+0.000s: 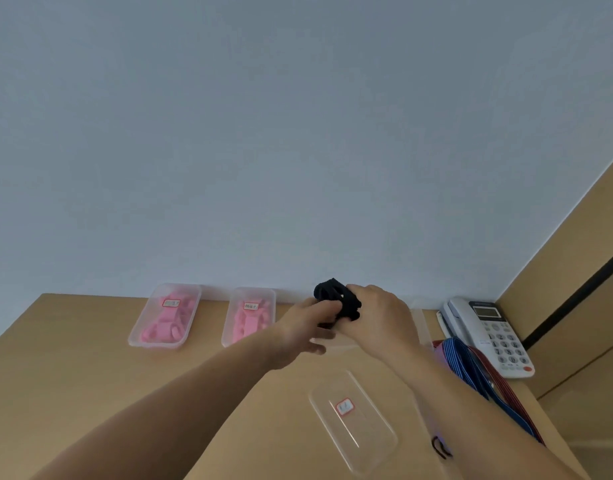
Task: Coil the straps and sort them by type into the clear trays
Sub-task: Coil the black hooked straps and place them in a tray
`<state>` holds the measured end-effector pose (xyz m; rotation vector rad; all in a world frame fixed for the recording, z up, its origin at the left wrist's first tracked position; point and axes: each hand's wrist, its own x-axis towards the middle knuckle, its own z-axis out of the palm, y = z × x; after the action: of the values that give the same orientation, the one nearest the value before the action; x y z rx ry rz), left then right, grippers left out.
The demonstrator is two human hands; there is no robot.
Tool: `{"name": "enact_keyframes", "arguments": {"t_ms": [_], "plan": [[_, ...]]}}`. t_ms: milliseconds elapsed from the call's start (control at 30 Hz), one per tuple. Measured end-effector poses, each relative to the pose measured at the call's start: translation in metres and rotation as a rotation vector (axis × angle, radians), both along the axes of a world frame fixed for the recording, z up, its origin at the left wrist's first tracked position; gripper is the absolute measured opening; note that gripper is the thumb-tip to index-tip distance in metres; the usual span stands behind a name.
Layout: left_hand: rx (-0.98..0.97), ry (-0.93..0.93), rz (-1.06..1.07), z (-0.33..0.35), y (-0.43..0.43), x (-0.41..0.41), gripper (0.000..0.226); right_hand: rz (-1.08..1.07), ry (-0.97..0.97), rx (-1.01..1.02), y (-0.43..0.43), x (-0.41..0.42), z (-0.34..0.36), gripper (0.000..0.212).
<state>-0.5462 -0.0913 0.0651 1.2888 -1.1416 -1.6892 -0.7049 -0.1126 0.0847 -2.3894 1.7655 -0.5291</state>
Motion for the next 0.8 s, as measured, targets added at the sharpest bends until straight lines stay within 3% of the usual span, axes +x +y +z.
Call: {"name": "enact_keyframes", "arguments": {"t_ms": [100, 333, 500, 667, 800], "plan": [[-0.154, -0.233, 0.015, -0.010, -0.016, 0.009, 0.077, 0.050, 0.070, 0.067, -0.025, -0.025, -0.008, 0.017], [-0.261, -0.587, -0.180, -0.033, -0.062, -0.003, 0.064, 0.262, 0.167, 0.209, -0.091, -0.051, -0.040, 0.052], [-0.345, -0.878, -0.130, -0.067, -0.083, -0.015, 0.046, 0.401, 0.183, 0.289, -0.140, -0.061, -0.067, 0.043], [-0.293, -1.127, -0.187, -0.112, -0.092, -0.018, 0.065, 0.610, 0.232, 0.359, -0.172, -0.051, -0.098, 0.039], [-0.259, -1.195, -0.217, -0.135, -0.092, -0.022, 0.075, 0.704, 0.282, 0.385, -0.185, -0.040, -0.118, 0.036]]}}
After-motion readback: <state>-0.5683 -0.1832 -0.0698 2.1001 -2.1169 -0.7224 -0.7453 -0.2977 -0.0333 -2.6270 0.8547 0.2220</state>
